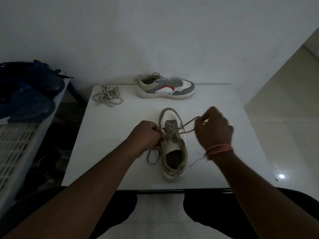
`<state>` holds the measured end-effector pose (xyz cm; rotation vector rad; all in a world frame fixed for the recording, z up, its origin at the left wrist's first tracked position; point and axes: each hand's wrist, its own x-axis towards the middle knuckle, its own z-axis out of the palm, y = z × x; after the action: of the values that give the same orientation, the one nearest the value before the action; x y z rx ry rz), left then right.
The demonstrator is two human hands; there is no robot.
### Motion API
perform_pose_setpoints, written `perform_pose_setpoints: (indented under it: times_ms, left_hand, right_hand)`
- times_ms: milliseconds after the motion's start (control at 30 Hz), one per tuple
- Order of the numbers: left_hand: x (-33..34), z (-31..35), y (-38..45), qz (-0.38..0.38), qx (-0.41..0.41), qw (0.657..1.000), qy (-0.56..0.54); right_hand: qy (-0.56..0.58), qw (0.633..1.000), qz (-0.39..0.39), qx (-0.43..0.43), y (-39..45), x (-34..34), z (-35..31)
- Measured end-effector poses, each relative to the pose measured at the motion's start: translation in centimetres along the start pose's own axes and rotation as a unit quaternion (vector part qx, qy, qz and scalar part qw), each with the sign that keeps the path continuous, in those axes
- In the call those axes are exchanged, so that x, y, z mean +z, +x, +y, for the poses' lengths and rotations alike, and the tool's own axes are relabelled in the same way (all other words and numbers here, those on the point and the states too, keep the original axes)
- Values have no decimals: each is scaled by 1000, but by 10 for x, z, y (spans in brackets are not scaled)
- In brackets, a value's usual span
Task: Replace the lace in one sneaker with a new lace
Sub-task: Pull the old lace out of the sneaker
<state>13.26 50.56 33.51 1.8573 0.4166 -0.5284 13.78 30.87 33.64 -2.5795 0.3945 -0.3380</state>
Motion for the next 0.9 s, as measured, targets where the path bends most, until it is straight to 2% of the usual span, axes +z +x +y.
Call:
perform_pose_setpoints:
  times_ms: [67,100,167,233,267,333,400,500,600,667,767,833,900]
  left_hand:
    - [0,0,0,-3,-2,1000,-11]
    - [1,1,1,-5,-1,1000,-13]
    - [2,0,2,-4,1,1000,-4]
    - [2,0,4,0,5,1000,10]
    - [2,-1,4,1,6,1000,16]
    - [1,-1,4,1,5,1000,15]
    - [0,0,2,-6,-2,1000,7]
    - [-1,3,-2,-14,-12,1000,2]
    - [0,5,-3,-16,-12,1000,6]
    - [1,5,-3,-13,-7,1000,9]
    - [2,4,-2,-8,-3,1000,17]
    - [2,3,-1,-7,-3,1000,16]
    - [0,3,-1,-7,-7,1000,15]
  right_hand:
    - [24,997,3,68,14,-10,11]
    - [15,998,-26,60,14,-13,12]
    - [-4,994,-103,-25,-1,-11,2]
    - [-50,975,-165,-143,-23,-1,-14]
    - [-83,961,-179,-192,-32,5,-18]
    - [-124,946,-183,-235,-39,15,-22]
    - [-100,963,-147,-204,-29,14,-18]
    - [-31,998,-32,-32,3,-3,0]
    - [-70,996,22,56,23,-22,20]
    - [-92,994,19,59,24,-22,24]
    - [-72,994,-69,-54,7,-15,11]
    - [-74,971,-145,-173,-13,-5,-9]
    - [-111,943,-189,-251,-33,8,-23]
